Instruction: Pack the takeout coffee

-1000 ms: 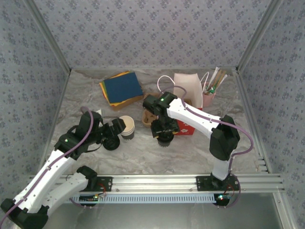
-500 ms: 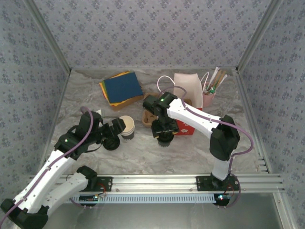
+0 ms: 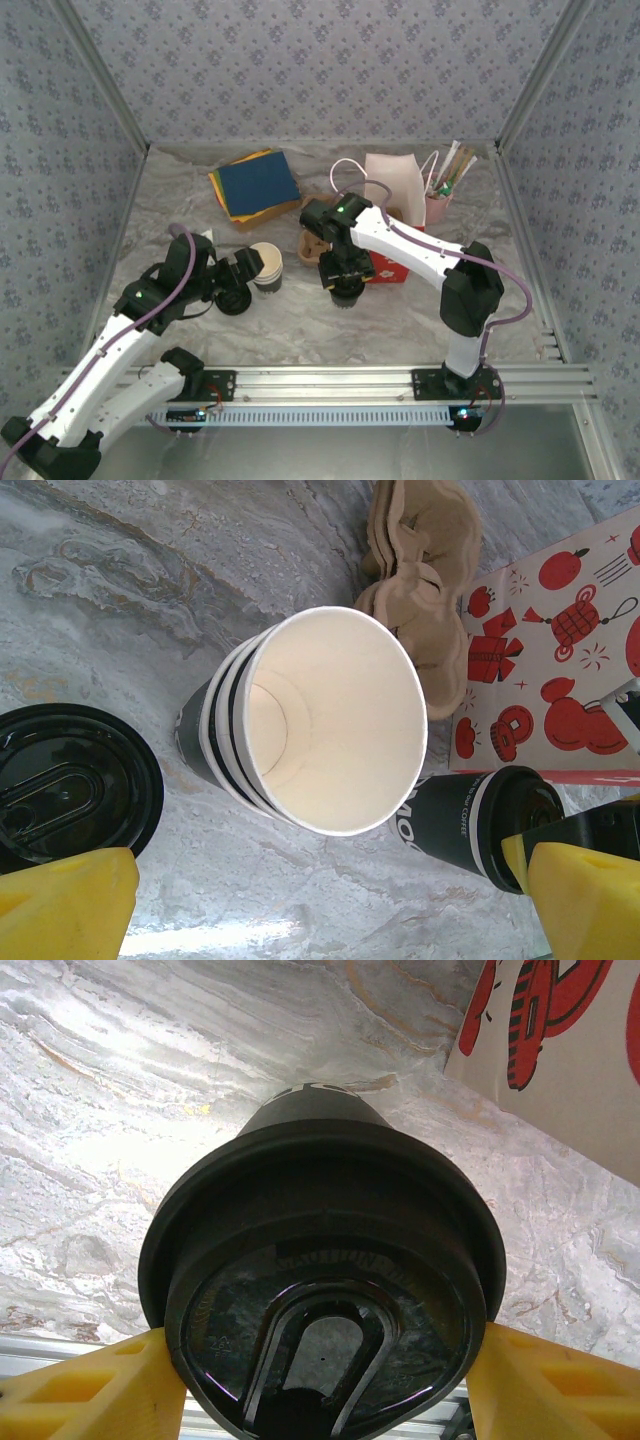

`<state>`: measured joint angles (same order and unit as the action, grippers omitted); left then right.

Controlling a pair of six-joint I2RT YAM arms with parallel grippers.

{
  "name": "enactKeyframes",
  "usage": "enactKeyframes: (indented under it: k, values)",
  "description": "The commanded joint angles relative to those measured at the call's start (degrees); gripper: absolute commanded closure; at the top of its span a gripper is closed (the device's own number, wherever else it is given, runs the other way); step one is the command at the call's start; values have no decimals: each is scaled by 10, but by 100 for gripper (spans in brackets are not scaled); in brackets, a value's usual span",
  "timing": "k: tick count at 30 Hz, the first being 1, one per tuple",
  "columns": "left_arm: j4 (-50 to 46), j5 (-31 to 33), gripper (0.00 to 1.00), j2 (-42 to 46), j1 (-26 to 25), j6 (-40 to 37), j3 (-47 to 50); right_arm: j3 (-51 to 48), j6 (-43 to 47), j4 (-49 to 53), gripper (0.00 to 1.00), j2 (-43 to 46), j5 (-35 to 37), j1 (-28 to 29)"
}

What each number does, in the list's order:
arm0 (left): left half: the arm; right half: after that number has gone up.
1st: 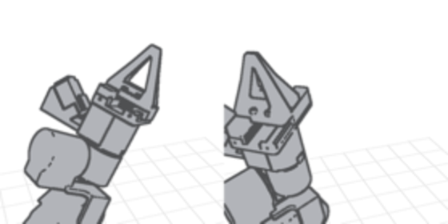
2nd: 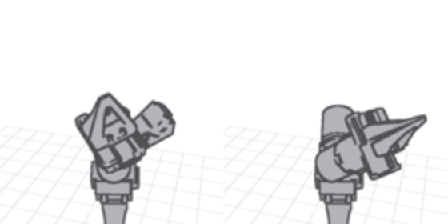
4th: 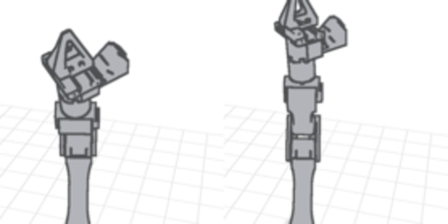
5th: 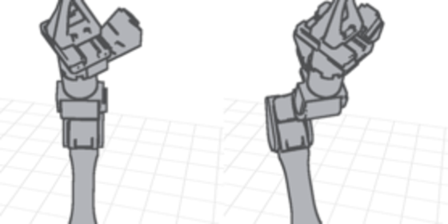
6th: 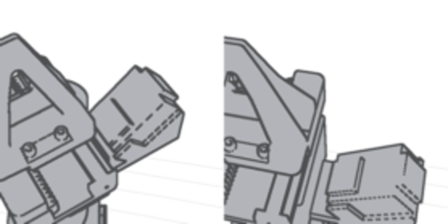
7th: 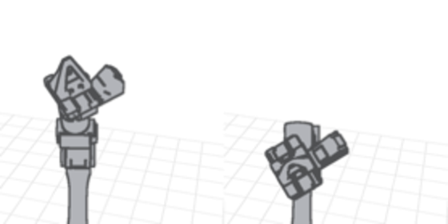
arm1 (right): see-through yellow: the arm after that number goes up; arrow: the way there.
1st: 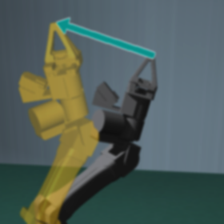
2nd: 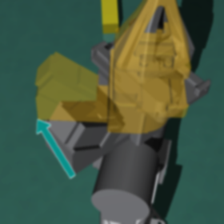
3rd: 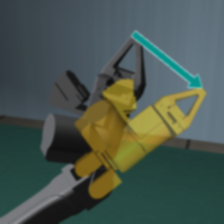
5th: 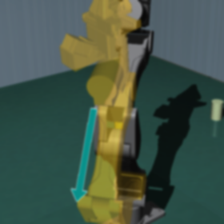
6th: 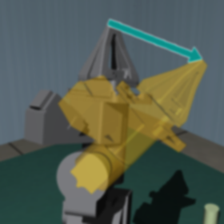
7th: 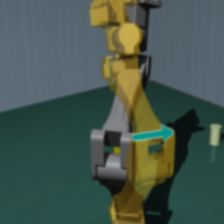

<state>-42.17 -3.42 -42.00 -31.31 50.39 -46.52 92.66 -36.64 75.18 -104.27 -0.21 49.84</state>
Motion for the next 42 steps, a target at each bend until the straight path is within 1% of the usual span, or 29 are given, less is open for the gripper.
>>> enactKeyframes:
  k: [1,4,21,42]
  values:
    - [4,-3,0,9,-5,-9,-4,1,-4,12,31,0,14,3]
    - [4,-3,0,10,-5,-8,-4,3,-4,14,33,1,14,3]
    - [0,-2,0,-1,-5,-19,-25,61,-4,54,31,10,28,19]
    - [21,-18,0,-23,-7,-34,-46,214,2,177,31,18,47,37]
